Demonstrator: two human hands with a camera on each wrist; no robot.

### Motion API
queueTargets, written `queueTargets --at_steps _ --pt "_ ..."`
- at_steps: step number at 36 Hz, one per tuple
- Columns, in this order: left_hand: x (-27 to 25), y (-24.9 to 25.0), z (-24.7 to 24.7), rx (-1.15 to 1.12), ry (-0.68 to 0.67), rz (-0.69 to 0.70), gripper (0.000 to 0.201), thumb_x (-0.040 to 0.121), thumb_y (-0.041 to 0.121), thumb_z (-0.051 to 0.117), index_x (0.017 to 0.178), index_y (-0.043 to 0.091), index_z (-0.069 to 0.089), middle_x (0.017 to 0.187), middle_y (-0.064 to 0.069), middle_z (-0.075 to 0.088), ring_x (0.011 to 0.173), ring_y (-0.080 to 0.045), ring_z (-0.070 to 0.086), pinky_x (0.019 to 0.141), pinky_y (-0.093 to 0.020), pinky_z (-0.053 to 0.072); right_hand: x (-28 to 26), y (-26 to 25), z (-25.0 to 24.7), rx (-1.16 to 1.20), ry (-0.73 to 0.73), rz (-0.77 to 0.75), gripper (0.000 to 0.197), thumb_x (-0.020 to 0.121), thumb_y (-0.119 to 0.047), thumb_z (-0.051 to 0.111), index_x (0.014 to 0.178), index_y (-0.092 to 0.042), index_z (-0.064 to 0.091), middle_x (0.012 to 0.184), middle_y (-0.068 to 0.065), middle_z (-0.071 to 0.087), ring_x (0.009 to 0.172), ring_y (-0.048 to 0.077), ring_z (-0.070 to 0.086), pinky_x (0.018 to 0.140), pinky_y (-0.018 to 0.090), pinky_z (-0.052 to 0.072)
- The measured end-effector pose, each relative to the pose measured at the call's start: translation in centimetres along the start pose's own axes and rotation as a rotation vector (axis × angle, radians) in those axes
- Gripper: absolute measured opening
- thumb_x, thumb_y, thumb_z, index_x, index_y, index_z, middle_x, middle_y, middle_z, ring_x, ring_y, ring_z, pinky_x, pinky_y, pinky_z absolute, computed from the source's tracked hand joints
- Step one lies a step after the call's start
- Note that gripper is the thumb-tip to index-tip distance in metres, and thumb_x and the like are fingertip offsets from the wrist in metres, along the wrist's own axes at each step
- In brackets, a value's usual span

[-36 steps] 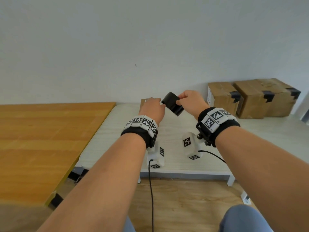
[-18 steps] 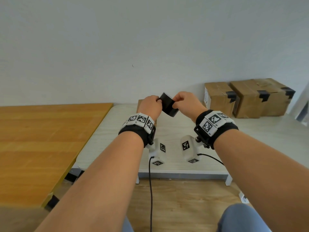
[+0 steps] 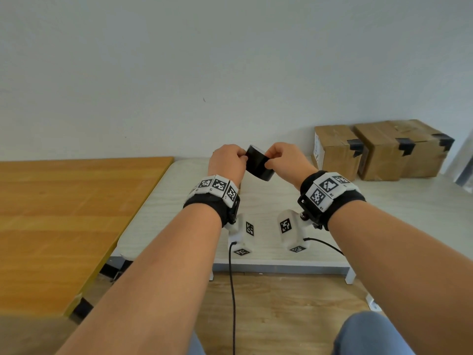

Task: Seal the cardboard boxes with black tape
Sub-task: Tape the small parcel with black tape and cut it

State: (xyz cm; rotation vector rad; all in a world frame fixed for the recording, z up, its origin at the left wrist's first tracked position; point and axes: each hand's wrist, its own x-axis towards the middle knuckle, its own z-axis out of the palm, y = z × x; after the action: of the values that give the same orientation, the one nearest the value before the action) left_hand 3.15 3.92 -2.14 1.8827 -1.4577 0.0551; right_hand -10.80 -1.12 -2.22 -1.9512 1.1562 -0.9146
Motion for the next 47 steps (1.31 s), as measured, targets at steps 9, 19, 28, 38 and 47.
queueTargets --at_steps 9,19,28,38,47 --pt "-0.1 0.0 -0.1 0.003 0.024 -0.067 0.023 0.093 0.017 0.049 0.098 0.01 0.07 0.102 -0.003 0.069 0.095 -0.021 0.061 0.075 -0.027 0.043 -0.1 -0.3 0.0 0.01 -0.036 -0.009 0.015 0.081 -0.003 0.056 0.09 -0.013 0.063 0.089 0.003 0.063 0.08 0.016 0.056 0.068 0.027 0.046" --pt "-0.3 0.9 -0.3 0.08 -0.045 -0.08 0.022 0.095 0.012 0.041 0.097 0.006 0.062 0.101 -0.01 0.066 0.095 -0.028 0.06 0.08 -0.033 0.045 -0.4 -0.5 -0.2 -0.016 -0.086 -0.023 0.011 0.087 -0.017 0.062 0.098 -0.013 0.062 0.093 0.002 0.063 0.084 0.015 0.057 0.067 0.022 0.044" --pt "-0.5 1.2 0.0 0.182 -0.129 -0.051 0.037 0.092 0.006 0.041 0.058 0.02 0.037 0.072 -0.004 0.057 0.076 -0.027 0.058 0.075 -0.031 0.042 -0.7 -0.4 -0.6 -0.056 -0.141 -0.035 0.014 0.088 -0.018 0.06 0.099 -0.012 0.068 0.095 0.005 0.067 0.087 0.018 0.06 0.074 0.026 0.048" --pt "-0.5 1.3 0.5 0.167 -0.164 -0.03 0.02 0.094 0.008 0.042 0.076 0.01 0.051 0.062 0.002 0.045 0.069 -0.022 0.05 0.063 -0.029 0.037 -0.8 0.2 -0.8 -0.061 -0.114 -0.033 0.011 0.089 -0.019 0.06 0.096 -0.015 0.068 0.089 0.002 0.065 0.08 0.015 0.057 0.064 0.023 0.043" --pt "-0.2 1.0 0.7 0.127 -0.176 -0.056 0.03 0.09 0.005 0.04 0.062 0.014 0.039 0.06 0.001 0.046 0.06 -0.02 0.047 0.051 -0.027 0.032 -0.8 0.4 -0.5 -0.013 -0.096 -0.01 0.01 0.09 -0.02 0.059 0.092 -0.015 0.068 0.084 0.0 0.063 0.077 0.014 0.055 0.063 0.023 0.043"
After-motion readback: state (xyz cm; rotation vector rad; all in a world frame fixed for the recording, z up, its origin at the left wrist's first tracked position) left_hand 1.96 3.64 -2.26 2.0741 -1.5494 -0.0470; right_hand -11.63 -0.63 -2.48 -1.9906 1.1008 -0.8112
